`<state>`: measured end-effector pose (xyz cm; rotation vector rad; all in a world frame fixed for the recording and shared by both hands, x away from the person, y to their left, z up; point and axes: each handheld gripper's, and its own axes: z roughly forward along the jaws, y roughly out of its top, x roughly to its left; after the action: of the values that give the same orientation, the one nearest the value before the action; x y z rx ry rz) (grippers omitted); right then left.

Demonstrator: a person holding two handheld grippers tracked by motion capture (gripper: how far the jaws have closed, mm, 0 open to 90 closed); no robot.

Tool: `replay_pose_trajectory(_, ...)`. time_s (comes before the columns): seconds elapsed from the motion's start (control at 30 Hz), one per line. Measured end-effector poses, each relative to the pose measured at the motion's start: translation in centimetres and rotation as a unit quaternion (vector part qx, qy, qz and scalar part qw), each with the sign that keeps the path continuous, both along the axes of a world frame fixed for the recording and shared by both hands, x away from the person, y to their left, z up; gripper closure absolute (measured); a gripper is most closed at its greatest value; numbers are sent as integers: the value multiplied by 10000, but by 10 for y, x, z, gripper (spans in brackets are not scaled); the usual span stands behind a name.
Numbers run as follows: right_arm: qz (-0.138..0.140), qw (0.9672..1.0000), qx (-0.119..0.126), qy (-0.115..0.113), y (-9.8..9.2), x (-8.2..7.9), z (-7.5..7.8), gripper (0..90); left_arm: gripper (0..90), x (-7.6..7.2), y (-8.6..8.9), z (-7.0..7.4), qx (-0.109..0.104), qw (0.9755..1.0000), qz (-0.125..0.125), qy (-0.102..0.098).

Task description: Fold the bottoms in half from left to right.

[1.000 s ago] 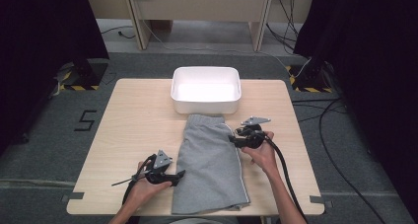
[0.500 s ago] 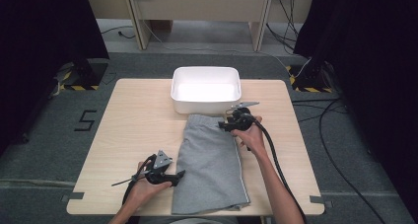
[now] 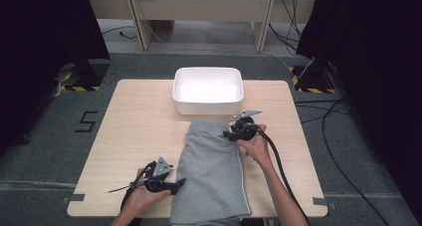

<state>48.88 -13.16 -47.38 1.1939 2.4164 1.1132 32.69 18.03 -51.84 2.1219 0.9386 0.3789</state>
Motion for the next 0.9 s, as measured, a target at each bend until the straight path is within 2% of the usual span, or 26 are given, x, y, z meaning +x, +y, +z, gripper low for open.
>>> replay_pose_trajectory(0.1,-49,10000,74,35,6,12,4,533,290,1,0,0,0,10000,-27,3)
replay_pose_trajectory(0.13,-89,9998,63,146,9,15,2,532,290,0,0,0,-5,10000,-25,-2)
replay_pose_trajectory(0.2,-100,9995,-109,270,14,21,-5,537,291,0,1,0,0,10000,-33,-8)
replay_pose_trajectory(0.27,-48,9994,-54,330,18,25,-14,604,291,1,1,0,0,10000,-44,-9)
replay_pose_trajectory(0.33,-13,9998,-115,186,19,26,-17,740,291,1,1,0,-1,10000,-43,-12)
replay_pose_trajectory(0.4,48,10000,-19,-11,16,27,-11,815,291,1,1,0,-2,10000,-48,-11)
replay_pose_trajectory(0.47,-15,9997,30,-232,14,28,0,836,291,1,1,0,-1,10000,-45,-10)
replay_pose_trajectory(0.57,-25,9988,-75,-476,14,32,16,844,291,1,1,0,-2,10000,-46,-12)
replay_pose_trajectory(0.63,-13,9980,-207,-597,16,37,18,845,291,1,1,0,1,10000,-46,-12)
replay_pose_trajectory(0.7,-22,9979,-320,-560,18,42,11,843,291,0,1,-1,-32,10000,-34,-22)
replay_pose_trajectory(0.8,-32,9973,-553,-475,21,47,-8,838,291,0,1,-1,-18,10000,-45,-21)
replay_pose_trajectory(0.9,-139,9979,-465,-424,19,53,-18,831,291,0,1,-1,-17,10000,-47,-22)
